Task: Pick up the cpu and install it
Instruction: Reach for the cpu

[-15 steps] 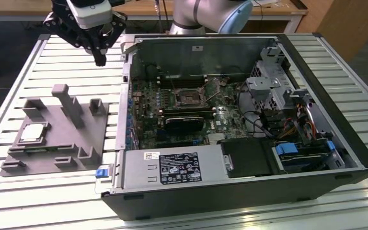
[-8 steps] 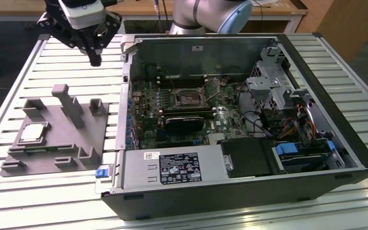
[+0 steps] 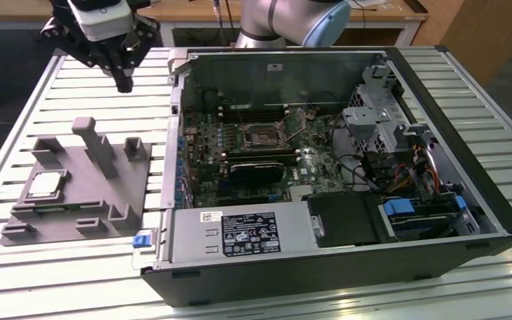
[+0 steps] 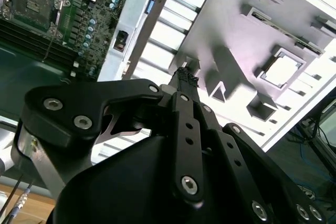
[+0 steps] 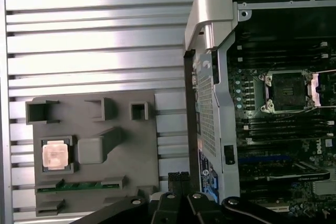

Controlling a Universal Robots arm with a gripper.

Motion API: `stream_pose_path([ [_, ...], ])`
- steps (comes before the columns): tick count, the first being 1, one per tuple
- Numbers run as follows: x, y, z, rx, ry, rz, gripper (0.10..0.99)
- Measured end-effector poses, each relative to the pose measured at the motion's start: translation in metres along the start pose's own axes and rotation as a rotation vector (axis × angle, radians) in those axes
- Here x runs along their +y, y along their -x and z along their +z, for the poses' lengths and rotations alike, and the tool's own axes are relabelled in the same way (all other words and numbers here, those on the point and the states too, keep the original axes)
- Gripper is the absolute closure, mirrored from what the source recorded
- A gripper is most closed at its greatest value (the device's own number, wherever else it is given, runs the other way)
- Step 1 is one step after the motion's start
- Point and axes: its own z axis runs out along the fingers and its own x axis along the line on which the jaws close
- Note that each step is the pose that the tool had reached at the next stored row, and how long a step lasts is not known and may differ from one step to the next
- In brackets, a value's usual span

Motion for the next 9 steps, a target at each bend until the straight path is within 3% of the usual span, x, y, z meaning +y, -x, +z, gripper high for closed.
stream_pose_path([
  [9, -0.001, -0.0134, 0.0, 0.0, 0.0, 0.0, 0.98],
])
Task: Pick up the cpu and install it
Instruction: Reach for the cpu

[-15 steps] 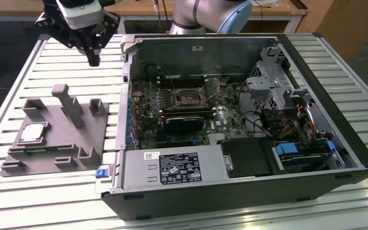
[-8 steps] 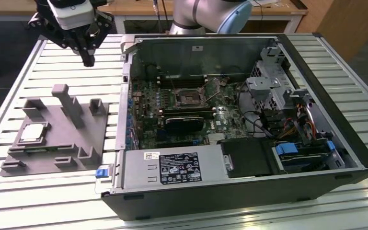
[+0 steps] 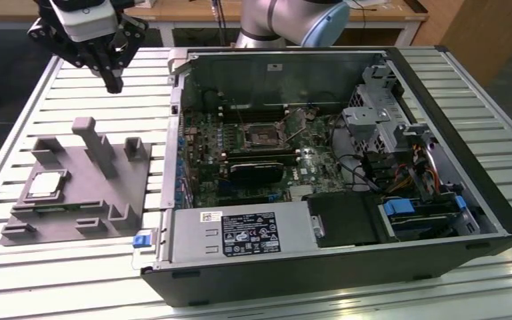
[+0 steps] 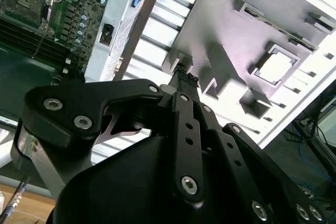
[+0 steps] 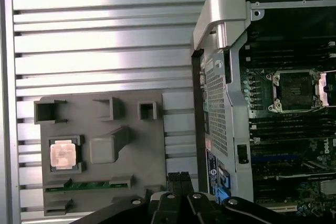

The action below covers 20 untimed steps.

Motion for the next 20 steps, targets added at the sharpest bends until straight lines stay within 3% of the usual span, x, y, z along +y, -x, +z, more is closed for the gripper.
stream_pose_path([
  [20, -0.0016, -0.0357, 0.0, 0.0, 0.0, 0.0, 0.98],
])
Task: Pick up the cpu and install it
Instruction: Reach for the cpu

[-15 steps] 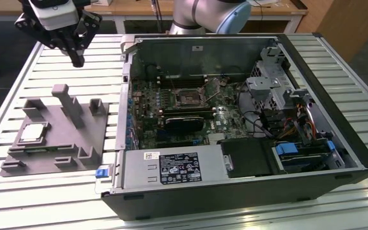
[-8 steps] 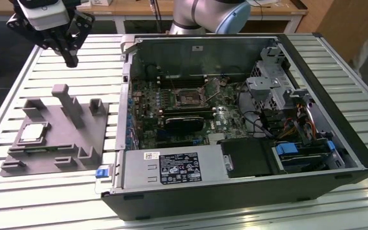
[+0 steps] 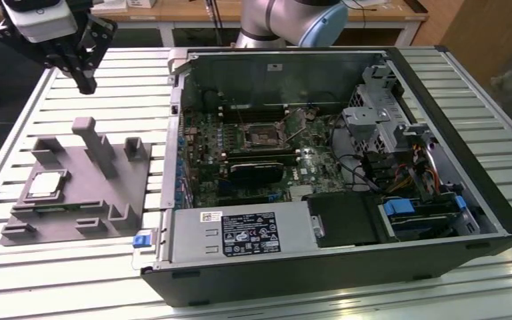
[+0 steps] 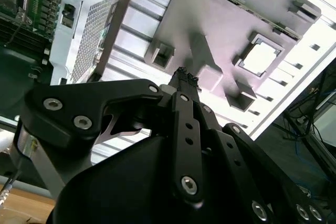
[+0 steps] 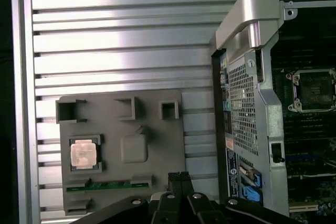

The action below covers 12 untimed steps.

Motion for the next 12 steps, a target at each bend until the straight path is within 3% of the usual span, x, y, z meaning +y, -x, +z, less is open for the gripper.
stream_pose_path([
  [12, -0.0011, -0.0232, 0.0, 0.0001, 0.0, 0.0, 0.98],
])
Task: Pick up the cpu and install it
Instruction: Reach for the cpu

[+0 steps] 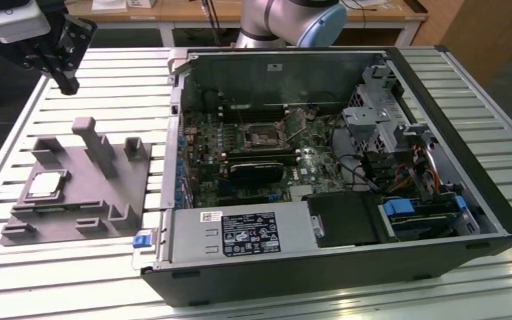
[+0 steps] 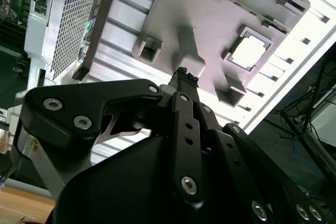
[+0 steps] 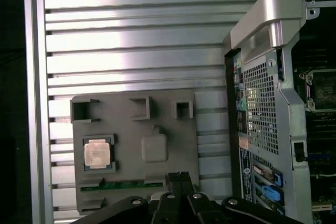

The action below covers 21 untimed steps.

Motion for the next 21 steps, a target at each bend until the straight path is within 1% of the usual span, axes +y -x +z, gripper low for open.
stream_pose_path([
  [21, -0.002, -0.0386, 0.0002, -0.0001, 0.0, 0.0, 0.98],
])
